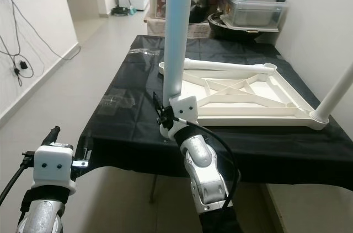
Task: Building children table
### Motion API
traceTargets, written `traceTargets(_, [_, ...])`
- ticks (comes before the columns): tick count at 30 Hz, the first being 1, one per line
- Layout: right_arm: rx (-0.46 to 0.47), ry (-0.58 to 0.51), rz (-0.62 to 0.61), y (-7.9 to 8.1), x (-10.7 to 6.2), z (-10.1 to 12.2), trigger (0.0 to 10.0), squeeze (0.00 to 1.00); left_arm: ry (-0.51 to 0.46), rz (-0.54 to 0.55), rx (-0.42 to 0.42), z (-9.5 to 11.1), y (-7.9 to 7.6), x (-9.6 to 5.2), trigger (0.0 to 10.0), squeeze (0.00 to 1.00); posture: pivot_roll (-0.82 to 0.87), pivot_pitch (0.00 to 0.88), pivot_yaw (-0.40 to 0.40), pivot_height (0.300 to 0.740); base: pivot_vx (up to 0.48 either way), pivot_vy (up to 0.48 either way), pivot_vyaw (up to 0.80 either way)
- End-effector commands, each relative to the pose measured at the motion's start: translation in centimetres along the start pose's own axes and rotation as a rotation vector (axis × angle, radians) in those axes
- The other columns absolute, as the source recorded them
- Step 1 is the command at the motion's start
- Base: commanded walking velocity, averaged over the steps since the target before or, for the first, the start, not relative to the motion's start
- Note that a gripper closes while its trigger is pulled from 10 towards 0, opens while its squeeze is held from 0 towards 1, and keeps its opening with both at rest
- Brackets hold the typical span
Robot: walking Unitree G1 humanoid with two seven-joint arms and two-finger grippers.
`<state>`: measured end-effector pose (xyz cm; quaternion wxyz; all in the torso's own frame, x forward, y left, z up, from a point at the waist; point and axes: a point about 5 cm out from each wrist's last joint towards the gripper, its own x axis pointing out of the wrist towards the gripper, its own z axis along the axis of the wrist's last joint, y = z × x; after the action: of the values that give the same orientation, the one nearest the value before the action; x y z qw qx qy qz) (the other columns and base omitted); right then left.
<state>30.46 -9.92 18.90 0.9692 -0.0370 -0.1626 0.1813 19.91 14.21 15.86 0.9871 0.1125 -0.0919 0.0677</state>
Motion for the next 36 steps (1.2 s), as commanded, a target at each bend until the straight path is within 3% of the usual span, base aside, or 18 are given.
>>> traceTargets(1, [0.012, -0.006, -0.011, -0.22, 0.04, -0.05, 10.0, 0.00, -0.006, -0.002, 0.018, 0.12, 0.05, -0.05, 10.0, 0.00, 0.09, 0.000, -0.061, 0.740, 0.000, 0.000, 0.00])
traceTargets(11, [0.018, -0.001, -0.004, -0.07, -0.12, -0.22, 10.0, 0.00, -0.007, 0.006, 0.038, -0.02, 0.21, -0.20, 10.0, 0.00, 0.09, 0.000, -0.061, 0.740, 0.000, 0.000, 0.00])
traceTargets(36, [0.021, 0.000, -0.009, 0.04, -0.24, -0.30, 10.0, 0.00, 0.001, -0.017, 0.045, -0.18, -0.04, -0.26, 10.0, 0.00, 0.09, 0.000, -0.058, 0.740, 0.254, 0.000, 0.00])
